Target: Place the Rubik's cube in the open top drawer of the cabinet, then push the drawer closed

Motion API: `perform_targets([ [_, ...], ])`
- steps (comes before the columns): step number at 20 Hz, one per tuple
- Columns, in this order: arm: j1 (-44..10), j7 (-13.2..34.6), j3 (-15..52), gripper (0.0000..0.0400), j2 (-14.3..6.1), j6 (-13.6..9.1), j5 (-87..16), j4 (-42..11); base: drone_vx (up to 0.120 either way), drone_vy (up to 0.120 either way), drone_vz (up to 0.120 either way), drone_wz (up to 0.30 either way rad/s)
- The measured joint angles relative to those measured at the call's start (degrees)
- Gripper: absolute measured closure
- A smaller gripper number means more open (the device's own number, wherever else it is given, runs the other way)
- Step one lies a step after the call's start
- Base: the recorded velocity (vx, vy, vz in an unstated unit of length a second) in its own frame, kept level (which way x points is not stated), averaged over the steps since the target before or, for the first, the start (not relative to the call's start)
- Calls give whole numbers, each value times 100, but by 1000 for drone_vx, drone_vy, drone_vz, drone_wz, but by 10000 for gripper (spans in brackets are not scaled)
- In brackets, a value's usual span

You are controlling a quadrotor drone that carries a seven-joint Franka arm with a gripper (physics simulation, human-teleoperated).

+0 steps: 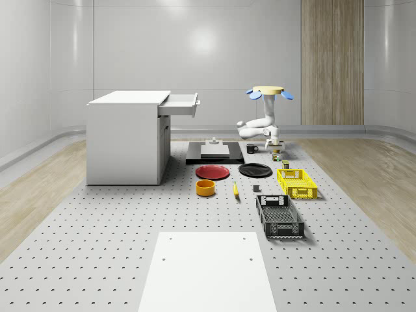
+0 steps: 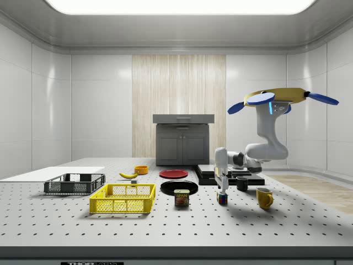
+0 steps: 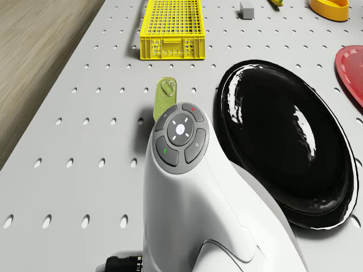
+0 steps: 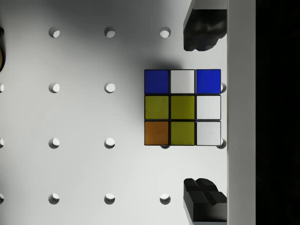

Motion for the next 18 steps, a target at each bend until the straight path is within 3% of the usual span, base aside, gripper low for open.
perform_targets([
  [6,3,-29,-348,0,-205,310,-289,74,0,0,0,0],
  [18,-247,85,-604,0,-369,610,-513,262,0,0,0,0],
])
